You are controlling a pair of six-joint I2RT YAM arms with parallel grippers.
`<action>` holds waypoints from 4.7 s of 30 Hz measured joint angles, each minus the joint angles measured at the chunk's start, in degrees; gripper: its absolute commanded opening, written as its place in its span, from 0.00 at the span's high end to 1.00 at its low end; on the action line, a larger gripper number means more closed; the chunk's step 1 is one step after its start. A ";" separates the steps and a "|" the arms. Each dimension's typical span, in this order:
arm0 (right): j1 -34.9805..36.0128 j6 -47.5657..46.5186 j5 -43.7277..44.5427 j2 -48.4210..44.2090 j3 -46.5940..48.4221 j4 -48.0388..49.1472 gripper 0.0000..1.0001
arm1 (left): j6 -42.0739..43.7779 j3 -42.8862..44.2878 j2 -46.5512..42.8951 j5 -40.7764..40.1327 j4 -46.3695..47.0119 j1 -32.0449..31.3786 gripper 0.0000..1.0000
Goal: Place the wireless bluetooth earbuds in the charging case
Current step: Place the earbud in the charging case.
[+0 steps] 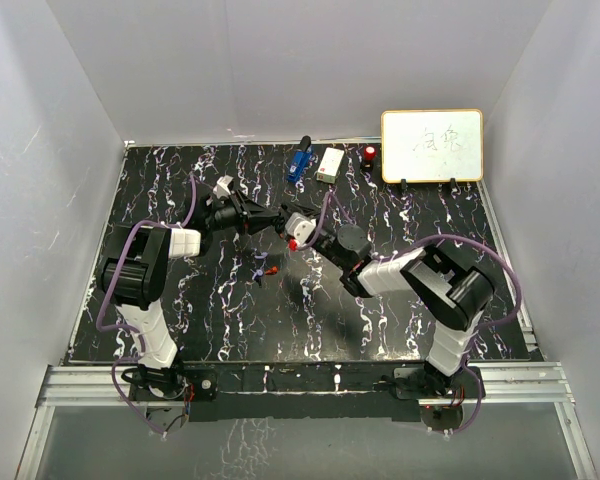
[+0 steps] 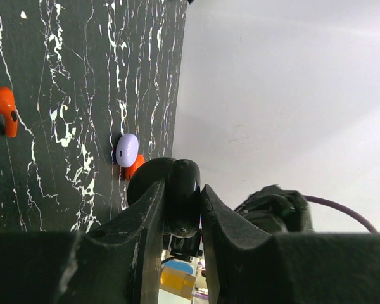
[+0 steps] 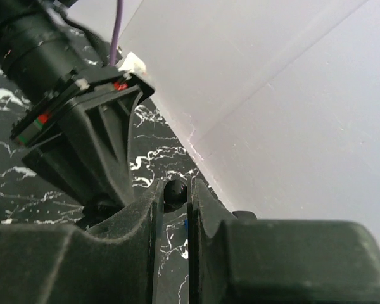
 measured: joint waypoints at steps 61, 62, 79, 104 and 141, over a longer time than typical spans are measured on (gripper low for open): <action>-1.53 -9.11 -8.04 7.32 -0.92 4.39 1.00 | -0.76 0.37 -0.02 2.19 0.52 -0.22 1.00; -1.53 -9.16 -8.04 7.32 -0.92 4.37 1.00 | -0.81 0.37 -0.02 2.19 0.55 -0.22 1.00; -1.51 -11.67 -8.26 7.61 -1.11 3.17 1.00 | -1.20 0.50 -0.02 2.16 0.57 -0.22 1.00; -1.73 -12.35 -7.93 7.61 -1.22 3.28 0.76 | -3.80 2.14 1.05 2.21 2.51 -0.48 1.00; -1.77 -5.97 -0.52 0.35 -4.90 3.65 0.52 | -5.14 2.49 2.99 2.16 5.16 -0.48 1.00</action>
